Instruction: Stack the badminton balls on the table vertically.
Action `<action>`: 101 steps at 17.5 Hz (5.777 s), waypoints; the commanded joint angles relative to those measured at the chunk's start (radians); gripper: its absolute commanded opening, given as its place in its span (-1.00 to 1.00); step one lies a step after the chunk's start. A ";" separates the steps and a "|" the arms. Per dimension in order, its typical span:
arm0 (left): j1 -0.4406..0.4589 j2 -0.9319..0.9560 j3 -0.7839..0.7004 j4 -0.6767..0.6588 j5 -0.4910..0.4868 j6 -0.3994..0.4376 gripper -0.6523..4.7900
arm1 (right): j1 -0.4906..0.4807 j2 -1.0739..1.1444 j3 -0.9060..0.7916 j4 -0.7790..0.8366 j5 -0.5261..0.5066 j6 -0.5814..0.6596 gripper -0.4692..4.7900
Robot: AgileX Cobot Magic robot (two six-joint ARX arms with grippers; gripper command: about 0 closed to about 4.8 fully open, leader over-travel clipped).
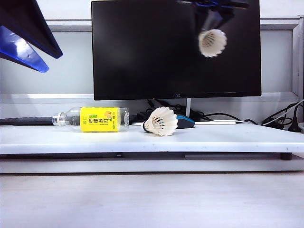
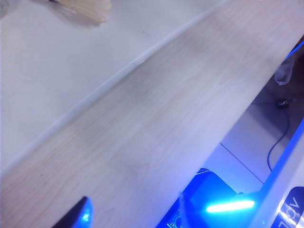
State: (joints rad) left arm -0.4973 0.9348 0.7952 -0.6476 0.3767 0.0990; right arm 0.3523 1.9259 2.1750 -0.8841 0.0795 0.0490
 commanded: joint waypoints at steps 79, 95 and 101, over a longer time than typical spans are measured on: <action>0.000 0.006 0.006 0.141 0.045 -0.021 0.15 | 0.040 -0.723 -1.302 0.858 -0.143 -0.001 0.34; 0.011 0.114 0.025 0.227 -0.001 -0.068 0.15 | 0.041 -0.174 -0.317 -0.155 -0.524 -0.024 0.34; 0.096 0.119 0.093 0.138 0.006 -0.071 0.15 | 0.049 0.013 -0.074 -0.290 -0.554 -0.035 0.34</action>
State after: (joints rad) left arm -0.4156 1.0550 0.8810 -0.4812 0.3763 0.0261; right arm 0.3958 1.9232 2.0640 -1.1465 -0.4667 0.0242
